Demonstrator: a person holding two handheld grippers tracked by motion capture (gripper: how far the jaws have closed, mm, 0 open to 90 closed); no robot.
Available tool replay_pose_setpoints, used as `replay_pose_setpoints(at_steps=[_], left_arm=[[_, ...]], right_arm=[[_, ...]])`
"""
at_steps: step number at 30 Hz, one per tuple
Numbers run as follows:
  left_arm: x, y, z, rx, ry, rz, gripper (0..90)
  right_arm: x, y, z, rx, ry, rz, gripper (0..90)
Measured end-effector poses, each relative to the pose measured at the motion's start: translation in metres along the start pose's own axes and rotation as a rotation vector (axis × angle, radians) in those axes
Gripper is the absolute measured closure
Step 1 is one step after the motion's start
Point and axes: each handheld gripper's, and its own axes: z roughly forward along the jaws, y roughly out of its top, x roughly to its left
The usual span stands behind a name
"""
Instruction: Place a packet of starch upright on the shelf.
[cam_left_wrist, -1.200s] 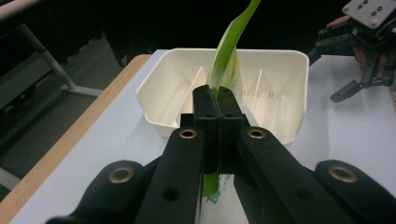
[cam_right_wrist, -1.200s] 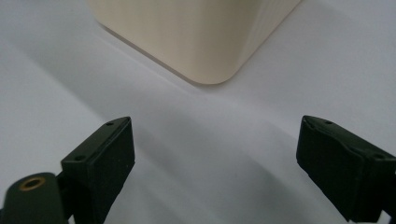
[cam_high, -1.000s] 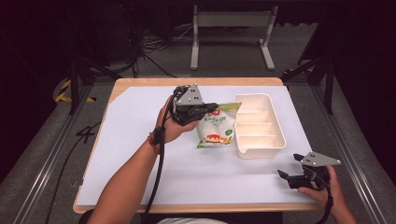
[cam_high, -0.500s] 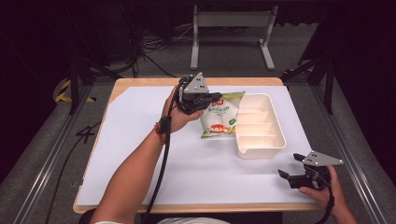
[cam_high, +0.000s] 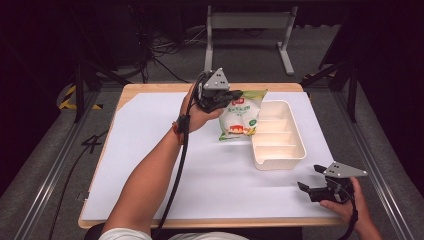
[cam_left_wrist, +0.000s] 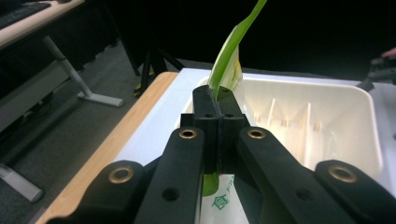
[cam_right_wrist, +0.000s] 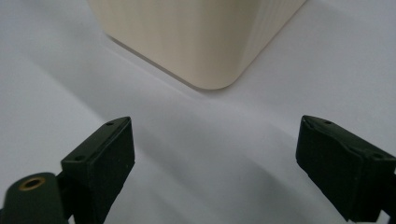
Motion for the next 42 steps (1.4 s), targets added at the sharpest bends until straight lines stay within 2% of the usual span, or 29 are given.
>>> replay_pose_setpoints(at_steps=[5, 8, 11, 14, 16, 22, 26, 29, 39, 42], left_arm=[[0.002, 0.009, 0.009, -0.009, 0.001, 0.003, 90.0], [0.002, 0.015, 0.018, -0.007, 0.001, 0.018, 90.0], [0.0, 0.02, 0.027, -0.014, -0.006, 0.032, 90.0], [0.0, 0.023, 0.035, -0.023, -0.018, 0.028, 90.0], [-0.003, 0.026, 0.044, -0.028, -0.027, 0.045, 90.0], [-0.004, 0.03, 0.061, -0.028, -0.037, 0.048, 90.0], [-0.004, 0.032, 0.072, -0.046, -0.052, 0.046, 90.0], [-0.003, 0.034, 0.079, -0.077, -0.072, 0.032, 90.0], [-0.013, 0.043, 0.099, -0.086, -0.076, 0.048, 90.0], [-0.013, 0.044, 0.103, -0.106, -0.086, 0.022, 90.0]], right_arm=[[-0.001, -0.001, 0.0, 0.0, 0.001, 0.004, 11.3], [-0.001, -0.001, 0.0, 0.0, 0.002, 0.005, 11.3], [-0.001, -0.002, 0.0, -0.001, 0.003, 0.008, 11.3], [-0.002, -0.002, 0.0, -0.001, 0.002, 0.012, 11.4], [-0.002, -0.002, 0.0, -0.001, 0.003, 0.011, 11.4], [-0.002, -0.002, 0.001, 0.002, 0.005, 0.013, 11.3], [-0.001, -0.003, 0.0, 0.006, 0.002, 0.013, 11.4], [-0.002, -0.003, 0.0, 0.005, 0.002, 0.015, 11.4], [-0.002, -0.003, 0.0, 0.006, 0.003, 0.011, 11.3], [-0.002, -0.003, 0.0, 0.007, 0.003, 0.013, 11.3]])
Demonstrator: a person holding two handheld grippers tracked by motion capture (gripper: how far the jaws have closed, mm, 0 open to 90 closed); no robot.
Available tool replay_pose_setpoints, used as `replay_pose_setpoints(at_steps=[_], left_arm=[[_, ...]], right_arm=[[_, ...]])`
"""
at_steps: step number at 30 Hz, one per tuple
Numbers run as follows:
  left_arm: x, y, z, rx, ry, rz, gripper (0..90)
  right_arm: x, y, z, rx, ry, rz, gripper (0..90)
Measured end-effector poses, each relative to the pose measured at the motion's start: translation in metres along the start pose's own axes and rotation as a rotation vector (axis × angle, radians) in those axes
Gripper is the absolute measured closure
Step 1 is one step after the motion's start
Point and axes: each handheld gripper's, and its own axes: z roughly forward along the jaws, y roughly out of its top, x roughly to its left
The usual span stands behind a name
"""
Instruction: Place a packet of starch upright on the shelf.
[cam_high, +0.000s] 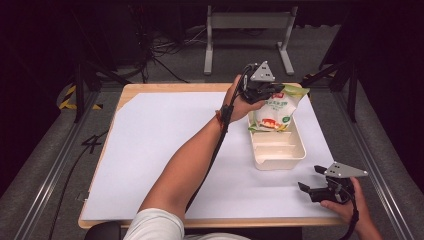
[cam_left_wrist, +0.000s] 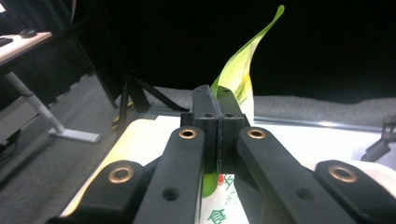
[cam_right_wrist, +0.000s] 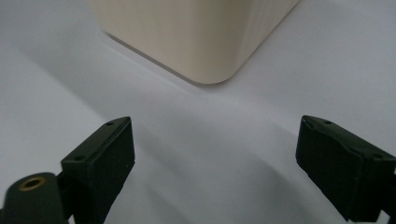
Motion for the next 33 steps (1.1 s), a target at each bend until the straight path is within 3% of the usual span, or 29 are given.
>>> replay_pose_setpoints(at_steps=[7, 8, 10, 13, 20, 22, 24, 26, 28, 33], left_arm=[[-0.004, -0.007, 0.011, 0.026, -0.001, 0.006, 89.9], [0.0, -0.012, 0.01, 0.004, -0.019, -0.028, 89.9], [0.001, -0.014, 0.009, 0.006, -0.016, -0.03, 89.8], [0.005, -0.017, 0.007, 0.026, 0.009, -0.025, 89.8], [0.011, -0.012, -0.007, 0.035, 0.017, 0.002, 89.8], [0.009, -0.013, -0.006, 0.009, -0.012, -0.031, 89.9], [0.0, -0.017, 0.003, 0.021, -0.023, -0.008, 89.8], [0.0, -0.018, 0.005, 0.001, -0.034, -0.028, 89.8], [0.0, -0.019, 0.006, -0.005, -0.015, -0.028, 89.8], [0.008, -0.02, 0.003, 0.032, 0.011, -0.016, 89.6]], right_arm=[[0.001, 0.0, 0.0, 0.0, 0.004, -0.006, 11.4], [0.001, 0.0, 0.0, 0.0, 0.004, -0.006, 11.4], [0.0, 0.0, 0.0, 0.002, 0.004, -0.003, 11.4], [0.001, 0.001, 0.0, 0.004, 0.003, -0.006, 11.4], [0.002, 0.001, 0.002, 0.011, 0.008, -0.009, 11.4], [0.002, 0.001, 0.002, 0.011, 0.009, -0.01, 11.4], [0.002, 0.001, 0.001, 0.009, 0.007, -0.009, 11.4], [0.002, 0.001, 0.001, 0.009, 0.007, -0.01, 11.4], [0.003, 0.001, 0.002, 0.011, 0.01, -0.013, 11.4], [0.002, 0.001, 0.002, 0.007, 0.014, -0.01, 11.4]])
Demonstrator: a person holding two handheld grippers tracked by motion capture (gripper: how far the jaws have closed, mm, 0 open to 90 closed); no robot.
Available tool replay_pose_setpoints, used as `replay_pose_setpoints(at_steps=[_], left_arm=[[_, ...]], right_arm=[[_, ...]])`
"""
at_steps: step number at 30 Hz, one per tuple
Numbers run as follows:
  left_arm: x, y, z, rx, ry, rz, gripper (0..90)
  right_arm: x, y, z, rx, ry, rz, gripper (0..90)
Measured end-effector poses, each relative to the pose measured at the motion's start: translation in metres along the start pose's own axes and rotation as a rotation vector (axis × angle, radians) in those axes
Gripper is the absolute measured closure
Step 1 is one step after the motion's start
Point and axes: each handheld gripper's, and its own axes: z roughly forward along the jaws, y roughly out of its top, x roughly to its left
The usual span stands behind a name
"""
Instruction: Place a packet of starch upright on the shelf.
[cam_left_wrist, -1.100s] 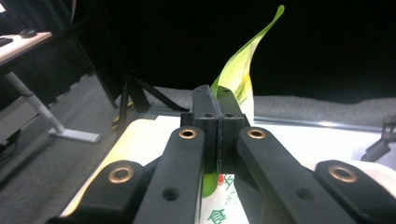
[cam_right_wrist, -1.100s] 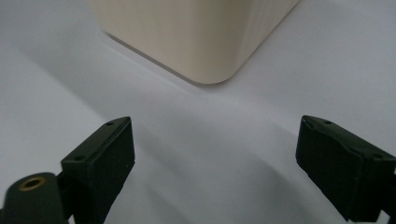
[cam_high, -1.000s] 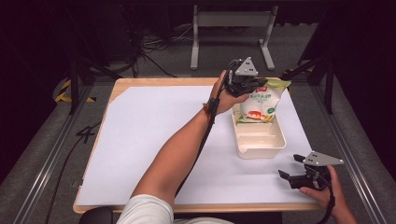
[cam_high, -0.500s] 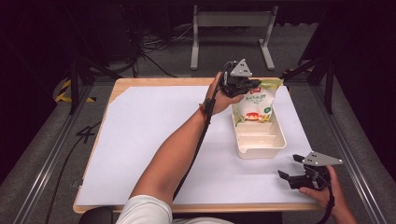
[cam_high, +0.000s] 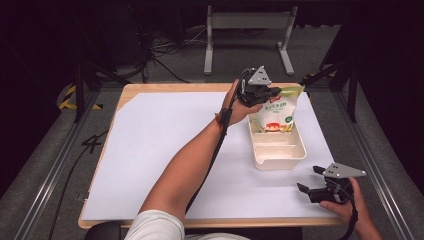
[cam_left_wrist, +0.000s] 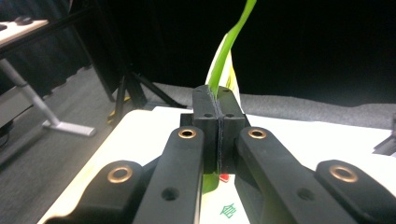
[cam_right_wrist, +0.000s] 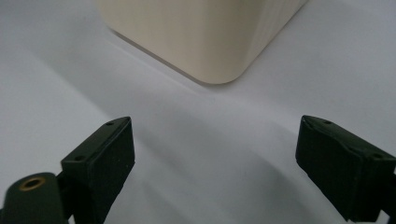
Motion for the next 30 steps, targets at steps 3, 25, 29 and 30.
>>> replay_pose_setpoints(at_steps=[3, 25, 29, 30], left_arm=[[0.001, 0.002, -0.001, 0.007, 0.017, 0.006, 89.6], [-0.006, -0.012, 0.0, -0.009, -0.015, -0.033, 69.0], [-0.004, -0.018, -0.003, 0.005, 0.002, -0.04, 64.7], [-0.004, -0.019, -0.004, 0.007, 0.002, -0.042, 63.6]], right_arm=[[-0.001, 0.0, 0.0, 0.0, 0.0, 0.004, 11.4], [0.0, 0.0, -0.001, -0.001, -0.008, -0.005, 11.5], [0.001, 0.001, -0.001, -0.001, -0.006, -0.009, 11.6], [0.001, 0.001, 0.0, 0.0, -0.007, -0.01, 11.6]])
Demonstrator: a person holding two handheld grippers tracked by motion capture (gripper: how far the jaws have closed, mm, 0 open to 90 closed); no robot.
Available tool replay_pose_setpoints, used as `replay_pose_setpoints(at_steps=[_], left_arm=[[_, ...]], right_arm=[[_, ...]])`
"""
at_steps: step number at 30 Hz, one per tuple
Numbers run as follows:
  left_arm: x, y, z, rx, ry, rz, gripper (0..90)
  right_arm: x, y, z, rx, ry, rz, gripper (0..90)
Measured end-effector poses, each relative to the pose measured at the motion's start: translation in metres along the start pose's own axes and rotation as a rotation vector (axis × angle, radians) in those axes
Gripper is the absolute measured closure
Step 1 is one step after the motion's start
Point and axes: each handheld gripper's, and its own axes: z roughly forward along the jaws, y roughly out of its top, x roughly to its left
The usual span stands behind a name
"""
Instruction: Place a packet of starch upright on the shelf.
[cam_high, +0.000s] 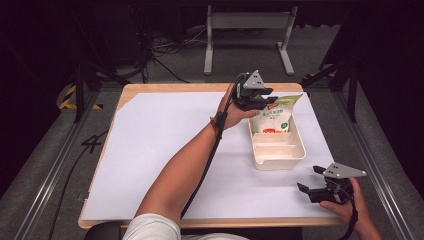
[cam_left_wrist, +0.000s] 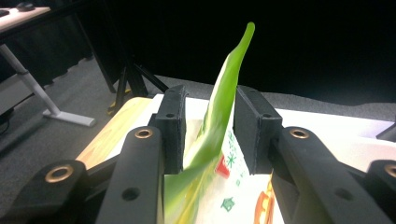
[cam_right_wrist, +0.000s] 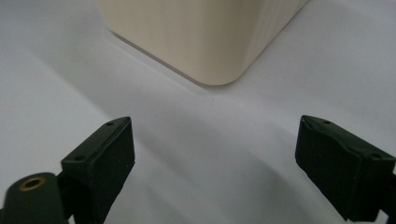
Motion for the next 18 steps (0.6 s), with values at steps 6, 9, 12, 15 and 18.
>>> replay_pose_setpoints(at_steps=[6, 9, 12, 15, 18], left_arm=[[-0.0008, -0.0037, -0.0031, 0.003, -0.017, 0.005, 59.6], [-0.0018, -0.0041, -0.0043, 0.017, -0.021, 0.023, 54.2], [-0.0046, -0.0045, -0.0042, 0.036, -0.017, 0.036, 47.0], [-0.0076, -0.0037, -0.0053, 0.055, -0.001, 0.069, 41.0], [-0.009, -0.0042, -0.0096, 0.065, 0.016, 0.055, 31.7]], right_arm=[[-0.0004, -0.0002, -0.0002, 0.0, -0.001, 0.001, 11.8], [0.0003, -0.0003, 0.0, 0.001, 0.005, -0.003, 11.9], [0.0, -0.0003, 0.0, 0.001, 0.003, -0.003, 11.8], [-0.0007, -0.0004, -0.0003, -0.004, 0.002, 0.005, 11.7], [-0.0003, -0.0003, -0.0003, -0.001, -0.001, 0.002, 11.7]])
